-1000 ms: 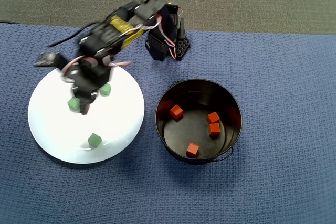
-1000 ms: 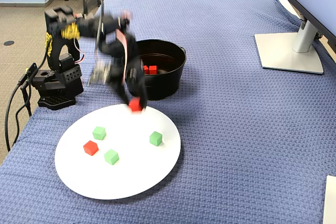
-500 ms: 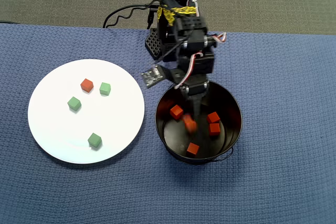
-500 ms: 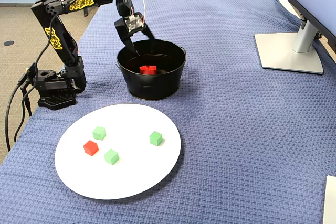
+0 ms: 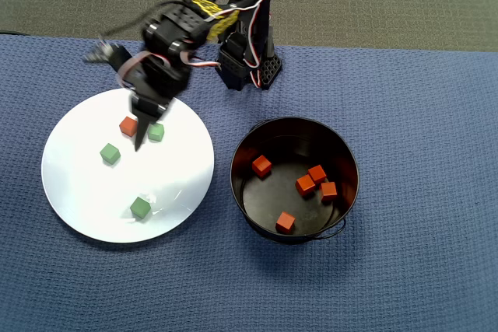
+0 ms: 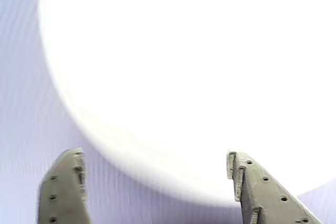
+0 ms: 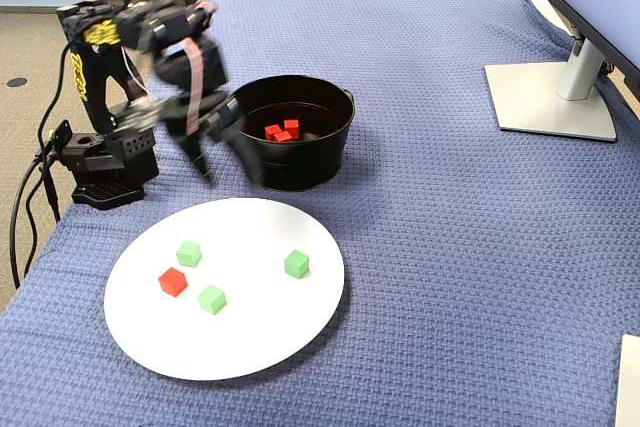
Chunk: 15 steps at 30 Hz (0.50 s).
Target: Pick up the red cubes from the white plate and place them in the black recipient
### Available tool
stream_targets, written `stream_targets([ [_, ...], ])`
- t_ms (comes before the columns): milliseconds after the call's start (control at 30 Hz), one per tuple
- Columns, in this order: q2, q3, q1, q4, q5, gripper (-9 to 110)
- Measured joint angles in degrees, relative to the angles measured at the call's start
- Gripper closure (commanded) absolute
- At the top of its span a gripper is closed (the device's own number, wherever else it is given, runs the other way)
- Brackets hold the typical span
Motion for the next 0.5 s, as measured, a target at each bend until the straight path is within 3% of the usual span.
stream_targets([
  [500, -12.5, 12.1, 14.9, -9.2, -6.3, 82],
])
